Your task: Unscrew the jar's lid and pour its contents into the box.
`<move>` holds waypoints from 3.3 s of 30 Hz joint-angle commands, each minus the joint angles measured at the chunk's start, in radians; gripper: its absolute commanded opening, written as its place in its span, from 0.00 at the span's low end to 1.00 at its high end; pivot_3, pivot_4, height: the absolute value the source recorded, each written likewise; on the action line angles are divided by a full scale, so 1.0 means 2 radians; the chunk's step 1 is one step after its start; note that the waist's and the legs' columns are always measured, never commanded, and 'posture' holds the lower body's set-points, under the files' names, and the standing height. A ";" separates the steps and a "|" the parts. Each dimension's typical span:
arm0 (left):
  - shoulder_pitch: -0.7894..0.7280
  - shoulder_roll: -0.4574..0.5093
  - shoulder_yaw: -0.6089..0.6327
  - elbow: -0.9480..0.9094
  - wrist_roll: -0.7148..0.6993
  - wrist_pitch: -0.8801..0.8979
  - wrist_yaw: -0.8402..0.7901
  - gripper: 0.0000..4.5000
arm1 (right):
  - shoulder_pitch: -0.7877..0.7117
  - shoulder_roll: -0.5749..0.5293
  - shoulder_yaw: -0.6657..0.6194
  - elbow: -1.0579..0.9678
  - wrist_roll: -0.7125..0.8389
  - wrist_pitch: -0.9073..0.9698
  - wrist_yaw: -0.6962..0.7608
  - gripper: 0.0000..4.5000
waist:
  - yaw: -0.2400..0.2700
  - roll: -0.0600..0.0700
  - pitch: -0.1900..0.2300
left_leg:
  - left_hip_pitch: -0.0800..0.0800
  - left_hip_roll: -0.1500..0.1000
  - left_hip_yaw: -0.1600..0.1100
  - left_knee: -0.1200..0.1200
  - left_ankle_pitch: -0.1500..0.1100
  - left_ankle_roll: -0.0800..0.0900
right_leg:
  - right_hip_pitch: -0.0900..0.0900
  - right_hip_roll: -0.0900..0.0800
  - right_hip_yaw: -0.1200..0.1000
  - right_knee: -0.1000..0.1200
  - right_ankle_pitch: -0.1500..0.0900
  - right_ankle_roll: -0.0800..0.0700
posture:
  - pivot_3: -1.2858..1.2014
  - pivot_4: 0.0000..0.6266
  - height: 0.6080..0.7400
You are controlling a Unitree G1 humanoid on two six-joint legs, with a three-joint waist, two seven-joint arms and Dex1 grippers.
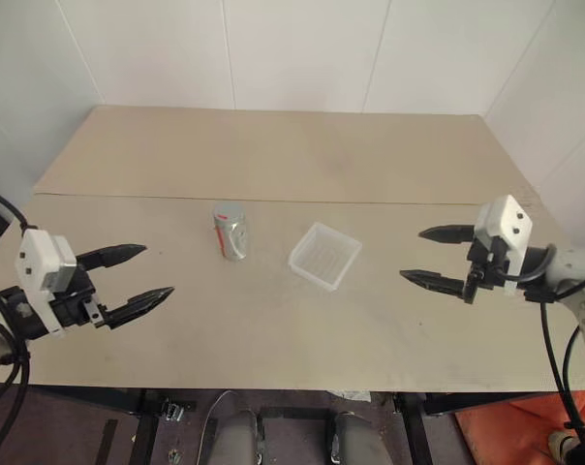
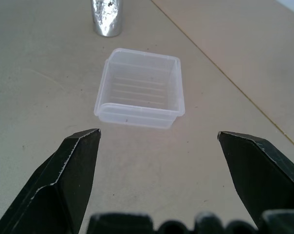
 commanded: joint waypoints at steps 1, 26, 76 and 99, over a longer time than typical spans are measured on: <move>-0.005 -0.002 0.008 -0.002 -0.001 -0.006 0.006 0.99 | -0.011 -0.001 -0.009 -0.009 0.001 -0.008 -0.007 1.00 | 0.000 0.000 0.000 | 0.000 0.000 0.000 0.000 0.000 0.000 | 0.000 0.000 0.000 0.000 0.000 0.000 | 0.52 0.24 1.00; -0.228 -0.142 -0.198 0.226 0.137 -0.127 0.078 0.99 | -0.125 0.035 0.068 -0.050 0.017 0.022 -0.010 1.00 | 0.000 0.000 0.000 | 0.000 -0.001 0.000 0.001 0.000 0.000 | 0.001 0.000 0.000 0.000 0.000 0.000 | 0.52 0.24 1.00; -0.494 -0.167 -0.286 0.341 0.096 -0.069 -0.155 0.44 | -0.362 0.262 0.184 0.044 0.015 0.103 -0.128 1.00 | -0.004 0.000 0.001 | -0.001 -0.001 0.002 0.001 0.000 0.000 | 0.000 0.000 -0.001 0.001 0.001 0.001 | 0.52 0.24 1.00; -0.513 -0.174 -0.285 0.346 0.083 -0.093 -0.223 0.44 | -0.381 0.292 0.165 0.119 0.054 0.071 0.016 0.62 | -0.012 0.000 0.001 | -0.004 -0.001 0.002 0.001 0.000 0.000 | -0.003 0.001 -0.001 0.002 0.001 0.001 | 0.52 0.24 1.00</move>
